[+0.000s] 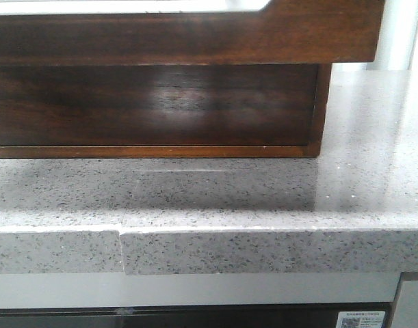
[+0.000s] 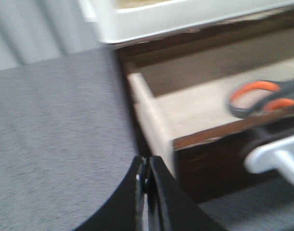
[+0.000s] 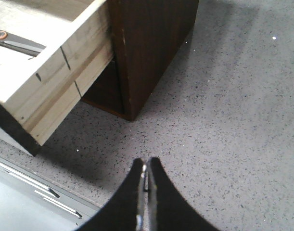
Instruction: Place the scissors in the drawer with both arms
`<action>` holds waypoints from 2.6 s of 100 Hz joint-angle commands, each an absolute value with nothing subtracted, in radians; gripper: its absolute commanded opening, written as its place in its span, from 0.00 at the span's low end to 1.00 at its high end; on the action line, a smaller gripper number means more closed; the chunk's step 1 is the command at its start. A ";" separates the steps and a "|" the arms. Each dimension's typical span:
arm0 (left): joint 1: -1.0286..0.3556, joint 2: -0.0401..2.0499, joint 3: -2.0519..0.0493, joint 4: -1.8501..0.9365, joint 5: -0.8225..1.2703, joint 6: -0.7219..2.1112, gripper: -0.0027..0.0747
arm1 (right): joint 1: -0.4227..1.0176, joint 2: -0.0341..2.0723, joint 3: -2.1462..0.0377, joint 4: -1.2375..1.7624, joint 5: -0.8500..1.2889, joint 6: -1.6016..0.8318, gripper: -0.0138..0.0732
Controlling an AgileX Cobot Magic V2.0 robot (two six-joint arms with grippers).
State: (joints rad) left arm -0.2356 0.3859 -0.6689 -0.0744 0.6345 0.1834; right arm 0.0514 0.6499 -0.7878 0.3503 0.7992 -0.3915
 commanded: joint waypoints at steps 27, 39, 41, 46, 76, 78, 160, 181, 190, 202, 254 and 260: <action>-0.060 0.074 -0.184 0.000 0.085 0.054 0.01 | 0.043 0.648 -0.812 0.367 0.744 -0.393 0.08; -0.034 0.001 -0.063 -0.008 0.019 0.025 0.01 | 0.043 0.648 -0.812 0.367 0.744 -0.393 0.08; -0.031 -0.010 -0.047 -0.008 0.014 0.018 0.01 | 0.043 0.648 -0.812 0.367 0.744 -0.393 0.08; -0.024 -0.032 -0.015 -0.008 0.000 0.000 0.01 | 0.043 0.648 -0.812 0.367 0.744 -0.393 0.08; -0.022 -0.036 0.031 0.000 0.013 -0.035 0.01 | 0.043 0.648 -0.812 0.367 0.744 -0.393 0.08; -0.022 -0.036 0.031 0.000 0.013 -0.035 0.01 | 0.043 0.648 -0.812 0.367 0.744 -0.393 0.08; -0.022 -0.036 0.031 0.000 0.013 -0.035 0.01 | 0.042 0.594 -0.765 0.368 0.698 -0.397 0.08; -0.022 -0.036 0.031 0.000 0.013 -0.035 0.01 | 0.002 0.358 -0.488 0.356 0.375 -0.414 0.08; -0.022 -0.036 0.031 0.000 0.013 -0.035 0.01 | -0.003 0.223 -0.338 0.356 0.238 -0.414 0.08; -0.022 -0.036 0.031 0.000 0.013 -0.035 0.01 | -0.003 0.086 -0.193 0.356 0.147 -0.414 0.08; -0.022 -0.036 0.031 0.000 0.013 -0.035 0.01 | -0.003 -0.031 0.027 -0.051 -0.040 0.022 0.08; -0.022 -0.036 0.031 0.000 0.013 -0.035 0.01 | -0.003 -0.031 0.027 -0.051 -0.042 0.022 0.08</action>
